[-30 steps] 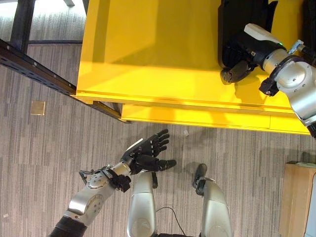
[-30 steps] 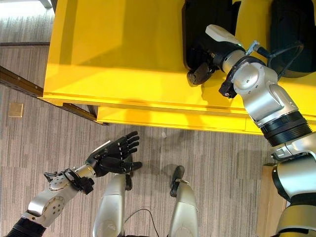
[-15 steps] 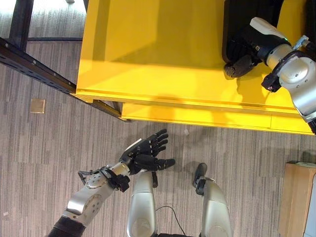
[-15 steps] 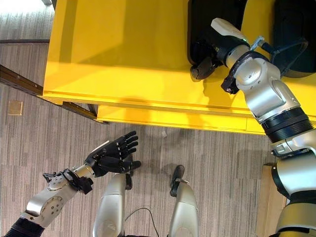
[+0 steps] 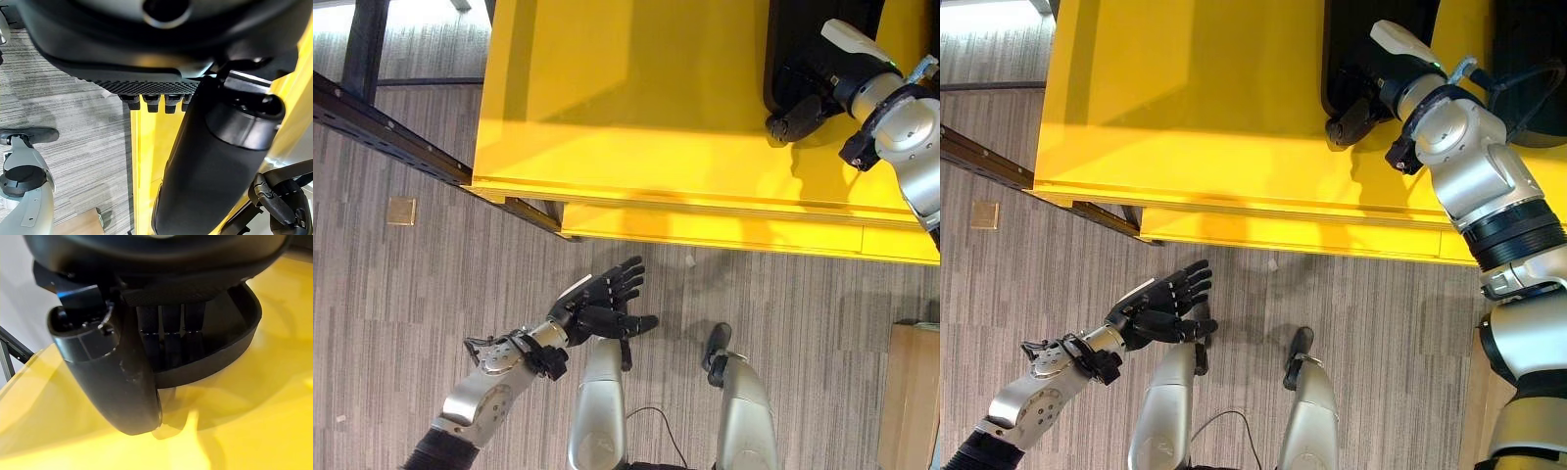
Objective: Move parts from the plastic box to the shelf.
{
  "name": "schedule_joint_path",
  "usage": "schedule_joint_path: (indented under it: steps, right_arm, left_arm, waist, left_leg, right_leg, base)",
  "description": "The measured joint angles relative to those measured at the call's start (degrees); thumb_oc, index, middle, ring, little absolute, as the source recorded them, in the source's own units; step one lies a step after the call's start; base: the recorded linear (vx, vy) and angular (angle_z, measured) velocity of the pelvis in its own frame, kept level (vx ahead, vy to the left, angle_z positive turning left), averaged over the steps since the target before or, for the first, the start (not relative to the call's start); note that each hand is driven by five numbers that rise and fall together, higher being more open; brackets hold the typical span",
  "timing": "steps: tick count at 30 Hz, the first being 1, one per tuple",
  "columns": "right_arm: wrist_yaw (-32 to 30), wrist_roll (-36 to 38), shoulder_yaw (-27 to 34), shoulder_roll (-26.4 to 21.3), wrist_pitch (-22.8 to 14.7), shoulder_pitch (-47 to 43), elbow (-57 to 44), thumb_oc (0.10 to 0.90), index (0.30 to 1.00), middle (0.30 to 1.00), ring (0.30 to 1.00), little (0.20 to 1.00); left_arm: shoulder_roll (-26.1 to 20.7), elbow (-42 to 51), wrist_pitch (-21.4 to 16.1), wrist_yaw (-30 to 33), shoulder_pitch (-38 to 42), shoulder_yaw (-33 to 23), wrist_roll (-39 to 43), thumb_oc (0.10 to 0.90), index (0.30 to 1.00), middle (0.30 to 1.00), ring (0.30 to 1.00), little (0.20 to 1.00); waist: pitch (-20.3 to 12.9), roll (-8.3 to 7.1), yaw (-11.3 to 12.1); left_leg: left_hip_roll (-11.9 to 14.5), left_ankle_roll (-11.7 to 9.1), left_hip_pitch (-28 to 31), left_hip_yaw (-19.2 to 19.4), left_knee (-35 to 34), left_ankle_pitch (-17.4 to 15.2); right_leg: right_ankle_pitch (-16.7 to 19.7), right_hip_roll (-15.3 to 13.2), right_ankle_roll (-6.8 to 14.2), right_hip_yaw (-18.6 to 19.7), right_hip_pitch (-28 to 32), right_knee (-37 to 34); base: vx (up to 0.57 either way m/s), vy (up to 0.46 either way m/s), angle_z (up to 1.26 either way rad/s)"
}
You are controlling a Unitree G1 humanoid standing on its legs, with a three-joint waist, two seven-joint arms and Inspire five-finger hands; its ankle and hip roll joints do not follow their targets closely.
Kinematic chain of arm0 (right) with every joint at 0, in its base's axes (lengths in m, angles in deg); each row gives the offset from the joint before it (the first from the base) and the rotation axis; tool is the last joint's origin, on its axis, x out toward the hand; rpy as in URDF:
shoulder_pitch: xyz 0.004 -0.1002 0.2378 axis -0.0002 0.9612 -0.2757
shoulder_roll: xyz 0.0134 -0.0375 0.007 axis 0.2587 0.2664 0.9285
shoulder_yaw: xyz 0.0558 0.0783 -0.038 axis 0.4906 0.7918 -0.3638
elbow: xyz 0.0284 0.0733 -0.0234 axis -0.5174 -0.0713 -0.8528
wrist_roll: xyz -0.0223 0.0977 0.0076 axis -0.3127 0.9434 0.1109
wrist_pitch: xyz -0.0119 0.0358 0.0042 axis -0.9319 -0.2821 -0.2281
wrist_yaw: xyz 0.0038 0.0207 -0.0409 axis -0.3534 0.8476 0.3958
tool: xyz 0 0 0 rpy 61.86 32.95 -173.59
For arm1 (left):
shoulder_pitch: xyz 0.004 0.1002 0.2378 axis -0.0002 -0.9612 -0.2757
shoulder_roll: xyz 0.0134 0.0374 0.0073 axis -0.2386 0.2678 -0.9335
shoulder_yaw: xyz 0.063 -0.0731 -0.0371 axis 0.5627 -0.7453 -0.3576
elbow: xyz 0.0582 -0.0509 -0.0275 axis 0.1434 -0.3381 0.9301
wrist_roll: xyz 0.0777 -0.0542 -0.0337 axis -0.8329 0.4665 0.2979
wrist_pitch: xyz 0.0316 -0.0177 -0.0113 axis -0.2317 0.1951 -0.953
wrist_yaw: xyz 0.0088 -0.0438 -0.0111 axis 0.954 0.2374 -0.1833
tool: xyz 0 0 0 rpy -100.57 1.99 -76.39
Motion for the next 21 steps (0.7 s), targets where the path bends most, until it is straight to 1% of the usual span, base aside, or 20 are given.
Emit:
schedule_joint_path:
  steps: [4,13,16,19,21]
  right_arm:
    - [0.0,0.0,0.0,0.6,1.0,-0.2,0.0,0.400,0.300,0.300,0.300,0.300]
    - [-0.4,-0.7,0.4,1.9,1.2,-0.3,0.0,0.400,0.300,0.300,0.300,0.300]
    - [-0.4,-2.5,1.7,3.3,1.9,-0.3,-0.4,0.400,0.300,0.300,0.300,0.300]
    - [-0.6,-3.0,2.3,3.5,3.1,-0.3,-1.7,0.400,0.300,0.300,0.300,0.300]
    - [-0.8,-4.0,2.4,3.6,3.3,-0.3,-2.1,0.400,0.300,0.300,0.300,0.300]
  left_arm:
    - [0.0,0.0,0.0,0.0,0.1,0.0,0.0,0.900,1.000,1.000,1.000,1.000]
    - [0.1,0.0,0.0,0.1,0.6,0.6,0.0,0.900,1.000,1.000,1.000,1.000]
    - [0.4,0.0,0.0,1.1,0.9,1.3,0.0,0.900,1.000,1.000,1.000,1.000]
    - [0.4,0.0,-0.1,1.4,1.2,1.5,0.0,0.900,1.000,1.000,1.000,1.000]
    - [0.5,0.0,-0.1,1.9,1.4,2.1,0.0,0.900,1.000,1.000,1.000,1.000]
  waist:
    - [0.0,0.01,0.1]
    - [0.0,0.13,-0.2]
    - [0.0,0.39,-0.4]
    - [0.0,1.24,-0.5]
    - [-0.1,1.78,-0.5]
  left_leg:
    - [0.0,0.0,0.0,0.0,0.0,0.0]
    - [0.0,0.0,0.1,0.1,-0.2,0.2]
    - [-0.1,0.0,0.2,0.3,-1.0,0.7]
    - [-0.1,0.2,0.2,0.5,-1.9,1.1]
    - [-0.1,0.4,0.2,0.5,-2.1,1.3]
  right_leg:
    - [0.1,0.0,0.0,0.0,0.0,-0.1]
    - [0.1,0.0,-0.1,0.0,0.0,-0.1]
    - [0.2,-0.1,-0.2,0.0,-0.5,0.0]
    - [0.4,-0.1,-0.4,0.1,-0.9,-0.1]
    - [0.5,-0.1,-0.5,0.1,-1.0,-0.1]
  base:
    - [-0.01,0.020,0.00]
    - [-0.01,0.024,0.00]
    - [-0.01,0.026,-0.01]
    - [-0.02,0.037,-0.02]
    - [0.00,0.000,0.00]
